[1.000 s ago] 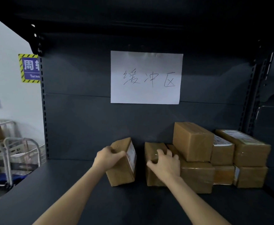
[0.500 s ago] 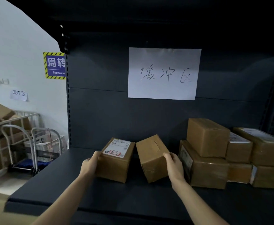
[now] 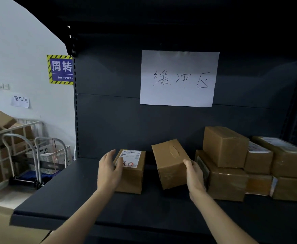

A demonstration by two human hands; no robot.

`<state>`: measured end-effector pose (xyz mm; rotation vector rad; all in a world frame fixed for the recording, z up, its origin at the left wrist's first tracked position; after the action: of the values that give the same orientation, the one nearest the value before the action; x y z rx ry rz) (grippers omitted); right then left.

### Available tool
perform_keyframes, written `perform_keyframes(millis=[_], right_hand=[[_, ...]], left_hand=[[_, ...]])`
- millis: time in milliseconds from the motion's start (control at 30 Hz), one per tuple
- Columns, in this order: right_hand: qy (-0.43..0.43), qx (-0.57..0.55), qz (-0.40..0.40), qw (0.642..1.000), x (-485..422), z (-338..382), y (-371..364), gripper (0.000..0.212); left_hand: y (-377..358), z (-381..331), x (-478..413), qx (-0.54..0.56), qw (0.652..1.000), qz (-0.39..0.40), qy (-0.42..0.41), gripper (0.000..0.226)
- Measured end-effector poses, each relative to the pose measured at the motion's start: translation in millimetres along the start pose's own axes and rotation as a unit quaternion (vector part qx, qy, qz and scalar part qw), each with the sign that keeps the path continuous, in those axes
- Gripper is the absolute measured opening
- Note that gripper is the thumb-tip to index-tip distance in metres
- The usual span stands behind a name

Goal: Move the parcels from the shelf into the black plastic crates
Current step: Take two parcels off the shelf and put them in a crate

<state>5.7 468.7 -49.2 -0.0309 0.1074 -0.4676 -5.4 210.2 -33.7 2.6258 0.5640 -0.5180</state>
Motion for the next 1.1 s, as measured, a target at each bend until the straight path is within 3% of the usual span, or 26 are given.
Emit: perform_keyframes(millis=[167,267,333,433,500,667,733,800,933,1000,1100], right_hand=[[0.015,-0.059,0.006,0.998,4.4,10.0,0.9,0.021],[0.032,-0.098,0.004,0.995,6.2,14.3,2.4,0.017],[0.04,-0.111,0.006,0.993,7.3,16.8,4.5,0.019],[0.043,-0.114,0.004,0.993,9.6,17.4,9.3,0.016],[0.04,-0.114,0.001,0.993,12.4,16.3,12.6,0.02],[0.028,-0.11,0.02,0.993,18.8,13.3,17.4,0.029],[0.024,-0.068,0.025,0.997,19.9,12.6,21.5,0.037],[0.071,0.054,0.015,0.996,20.3,15.3,27.7,0.051],[0.211,0.246,0.021,0.946,29.8,29.1,22.5,0.052],[0.203,0.257,0.075,0.942,34.2,31.4,11.2,0.049],[0.14,0.194,0.113,0.964,35.4,29.4,7.3,0.058]], left_hand=[[-26.2,-30.2,18.2,0.039,0.996,0.049,-0.057,0.039],[-46.2,-43.6,26.9,0.093,0.99,0.101,-0.024,0.044],[-60.8,-47.5,29.2,0.132,0.977,0.161,0.051,0.058],[-79.6,-49.9,35.1,0.242,0.903,0.28,0.218,0.086],[-87.4,-50.1,38.1,0.287,0.858,0.319,0.282,0.094],[-96.9,-56.4,43.4,0.358,0.799,0.367,0.314,0.074],[-97.4,-55.4,40.4,0.371,0.81,0.336,0.305,0.068],[-96.9,-52.9,37.8,0.348,0.836,0.299,0.301,0.073],[-97.5,-53.7,38.7,0.235,0.904,0.257,0.249,0.079],[-101.0,-55.9,41.8,0.191,0.924,0.255,0.21,0.088],[-103.8,-58.1,47.4,0.178,0.935,0.263,0.156,0.089]])
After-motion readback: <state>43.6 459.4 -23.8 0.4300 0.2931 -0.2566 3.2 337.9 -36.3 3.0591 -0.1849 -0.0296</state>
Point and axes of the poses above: each hand's wrist, its own x-axis away from the middle knuckle, its own y-axis out of the back of the hand, z = x × y, the point moved 3 cm from there along -x, towards the middle knuckle, and after that the axes turned 2 degrees about y, right-handed, at the moved point
